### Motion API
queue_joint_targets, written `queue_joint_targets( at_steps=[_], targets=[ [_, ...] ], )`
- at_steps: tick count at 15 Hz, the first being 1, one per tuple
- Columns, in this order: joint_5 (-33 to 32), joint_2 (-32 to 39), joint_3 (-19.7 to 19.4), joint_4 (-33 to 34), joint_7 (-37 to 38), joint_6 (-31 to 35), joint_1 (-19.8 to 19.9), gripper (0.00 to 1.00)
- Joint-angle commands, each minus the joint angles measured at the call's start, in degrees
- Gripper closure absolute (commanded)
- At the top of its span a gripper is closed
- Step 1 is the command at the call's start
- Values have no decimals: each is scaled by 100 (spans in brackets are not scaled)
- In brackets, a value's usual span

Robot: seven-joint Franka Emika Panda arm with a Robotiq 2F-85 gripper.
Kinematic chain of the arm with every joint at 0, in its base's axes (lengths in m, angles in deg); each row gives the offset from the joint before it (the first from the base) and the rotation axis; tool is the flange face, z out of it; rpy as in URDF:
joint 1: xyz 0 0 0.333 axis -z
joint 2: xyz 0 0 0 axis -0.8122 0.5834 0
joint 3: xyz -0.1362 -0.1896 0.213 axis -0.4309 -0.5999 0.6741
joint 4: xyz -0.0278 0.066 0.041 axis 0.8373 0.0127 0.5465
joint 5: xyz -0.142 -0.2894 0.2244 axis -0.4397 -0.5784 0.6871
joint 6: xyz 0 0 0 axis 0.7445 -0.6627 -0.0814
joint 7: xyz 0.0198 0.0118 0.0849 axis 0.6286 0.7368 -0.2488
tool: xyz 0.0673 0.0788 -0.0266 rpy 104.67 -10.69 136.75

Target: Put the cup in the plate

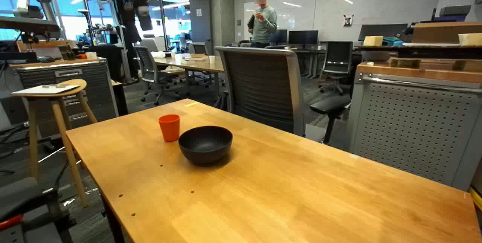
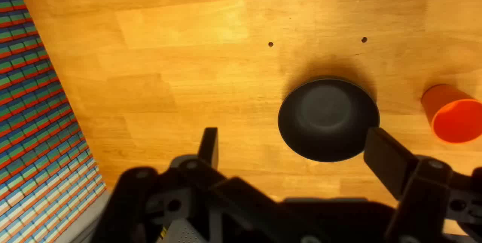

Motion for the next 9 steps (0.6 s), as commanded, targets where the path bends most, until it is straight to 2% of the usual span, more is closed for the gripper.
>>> queue_joint_targets(
  at_steps=[1,6,9],
  targets=[
    [-53,9,-90,40,45,-27,-109,0],
    [-53,1,-89,96,45,-27,-109,0],
    [-56,573,41,202,330,195,-108,0]
  ],
)
